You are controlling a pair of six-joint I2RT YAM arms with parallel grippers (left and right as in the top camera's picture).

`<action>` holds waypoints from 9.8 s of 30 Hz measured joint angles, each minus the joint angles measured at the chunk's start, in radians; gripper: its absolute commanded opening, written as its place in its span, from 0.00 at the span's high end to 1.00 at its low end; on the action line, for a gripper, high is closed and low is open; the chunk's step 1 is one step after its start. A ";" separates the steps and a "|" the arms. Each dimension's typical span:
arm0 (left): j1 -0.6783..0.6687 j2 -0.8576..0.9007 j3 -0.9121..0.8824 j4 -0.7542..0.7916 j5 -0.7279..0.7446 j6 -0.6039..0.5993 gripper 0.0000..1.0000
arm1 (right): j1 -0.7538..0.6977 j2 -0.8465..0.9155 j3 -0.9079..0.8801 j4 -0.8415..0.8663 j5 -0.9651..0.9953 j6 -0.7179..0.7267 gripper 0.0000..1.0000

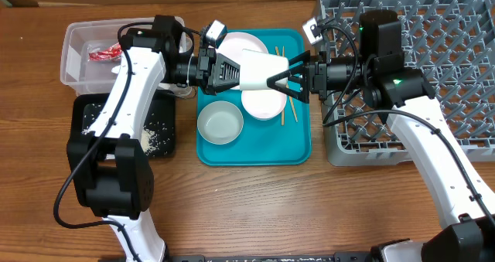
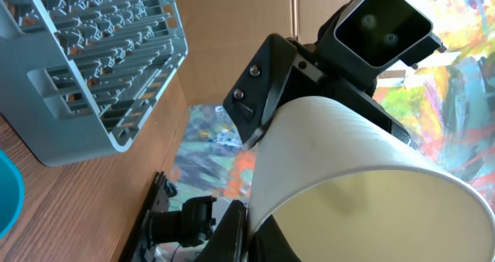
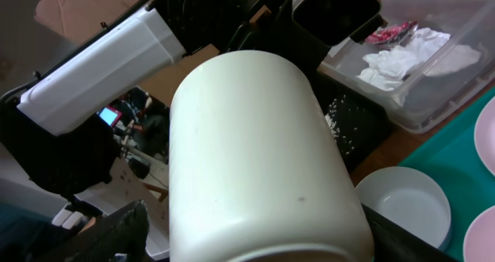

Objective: Sort waste into correct bins and load items into the dishwasher
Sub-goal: 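Hand the white cup from the left gripper to the right gripper, then place the white cup upside down in the dish rack with the right gripper, then move the right gripper to the pink bowl and grasp its rim, then carry the pink bowl with the right gripper and stand it in the rack, then reach the right gripper back to the teal tray and grasp the grey bowl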

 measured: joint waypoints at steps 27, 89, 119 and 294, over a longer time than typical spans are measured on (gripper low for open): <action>-0.003 0.000 0.000 -0.002 0.000 0.000 0.96 | 0.000 0.004 0.000 0.055 0.011 0.045 0.22; 0.030 0.000 0.041 0.095 -1.091 -0.258 0.43 | -0.197 0.130 0.236 -1.071 1.139 0.227 0.44; -0.101 -0.081 0.339 -0.004 -1.465 -0.264 0.39 | -0.138 0.248 0.412 -0.912 1.036 0.205 0.27; -0.042 -0.081 0.396 -0.007 -1.688 -0.422 0.00 | 0.140 0.755 1.051 -0.860 1.280 0.033 0.03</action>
